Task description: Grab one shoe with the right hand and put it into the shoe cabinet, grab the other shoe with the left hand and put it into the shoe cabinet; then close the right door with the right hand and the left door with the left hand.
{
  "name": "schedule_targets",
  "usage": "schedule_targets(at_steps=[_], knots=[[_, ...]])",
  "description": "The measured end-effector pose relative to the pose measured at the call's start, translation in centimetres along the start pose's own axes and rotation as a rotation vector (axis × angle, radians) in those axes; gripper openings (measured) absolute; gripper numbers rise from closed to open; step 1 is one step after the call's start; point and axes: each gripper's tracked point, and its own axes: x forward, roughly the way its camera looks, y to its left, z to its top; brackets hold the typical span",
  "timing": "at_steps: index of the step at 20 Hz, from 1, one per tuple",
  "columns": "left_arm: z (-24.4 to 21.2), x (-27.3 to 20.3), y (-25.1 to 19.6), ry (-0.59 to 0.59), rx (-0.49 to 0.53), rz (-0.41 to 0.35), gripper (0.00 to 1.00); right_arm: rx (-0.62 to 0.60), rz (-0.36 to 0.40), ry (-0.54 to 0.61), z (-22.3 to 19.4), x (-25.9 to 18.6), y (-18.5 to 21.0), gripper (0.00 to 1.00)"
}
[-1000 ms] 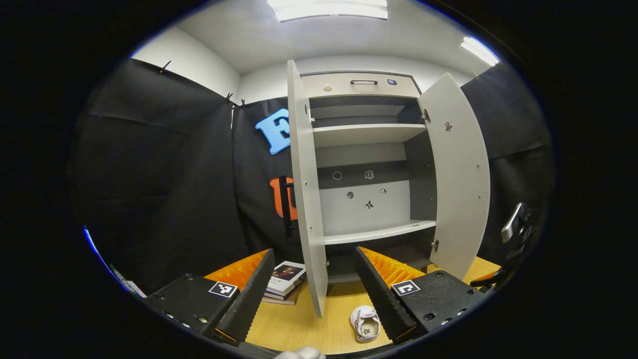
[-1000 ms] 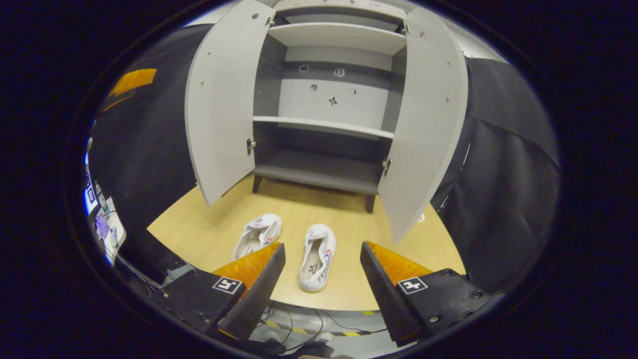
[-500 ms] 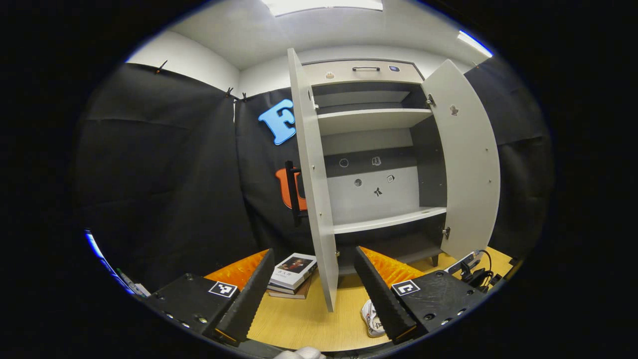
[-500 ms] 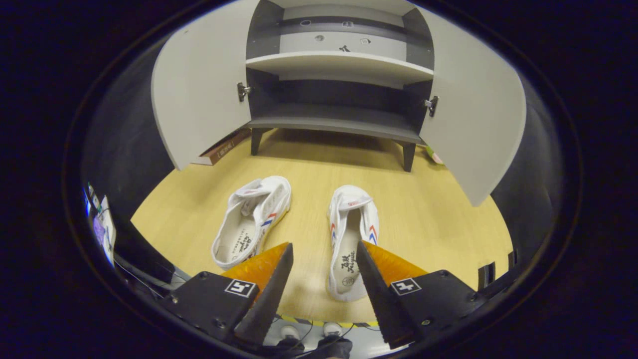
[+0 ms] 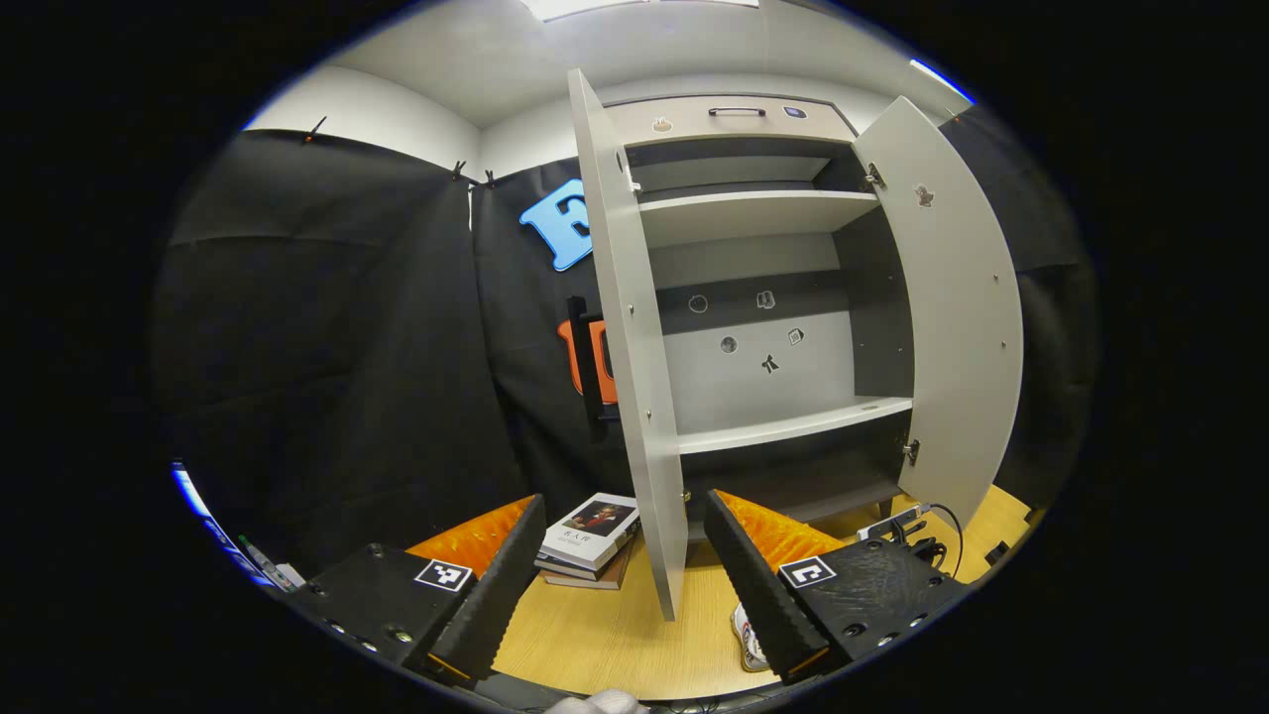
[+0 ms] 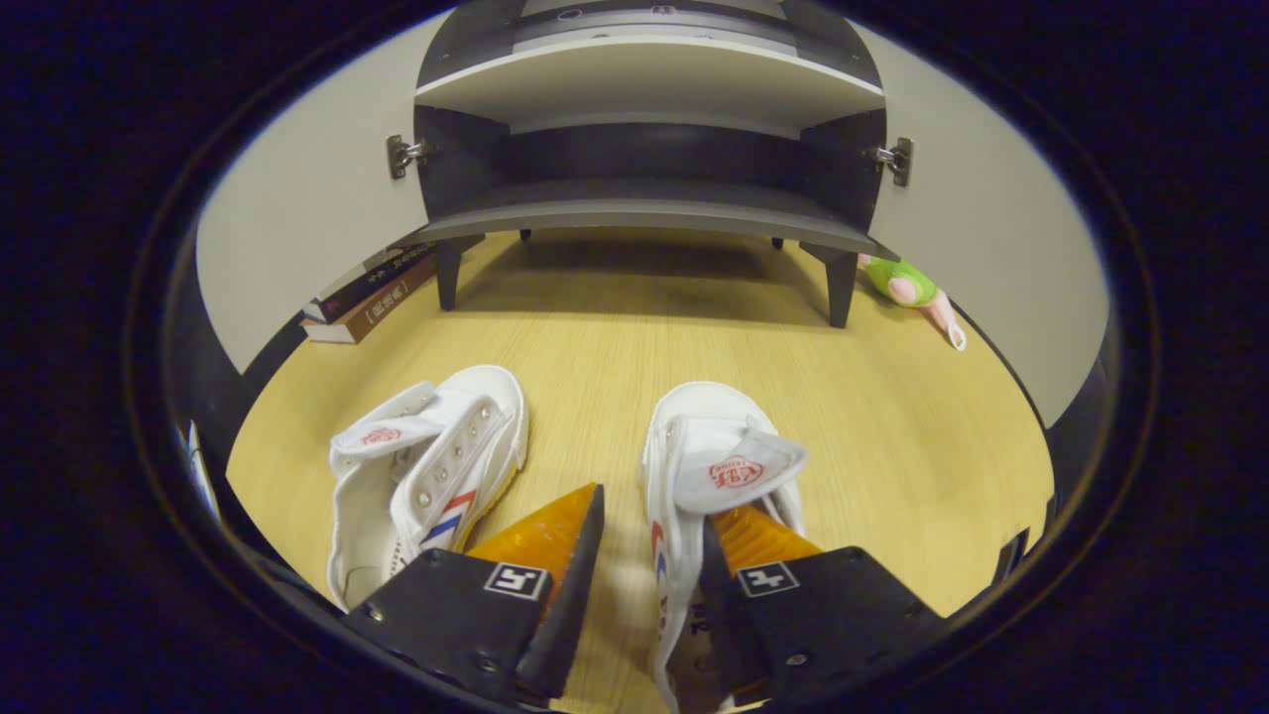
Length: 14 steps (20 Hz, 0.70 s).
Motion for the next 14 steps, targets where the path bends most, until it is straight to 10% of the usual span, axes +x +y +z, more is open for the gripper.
schedule_targets(at_steps=[5, 14], knots=[[0.6, 0.9, -0.7, 0.004, -0.01, 0.002, 0.96, 0.084, 0.078, 0.053, -0.4, 0.0, 0.2, 0.08], [0.6, 1.1, -2.5, 0.006, -0.006, -0.015, 0.96, 0.017, 0.117, 0.002, 4.3, -4.5, -1.1, 0.06]])
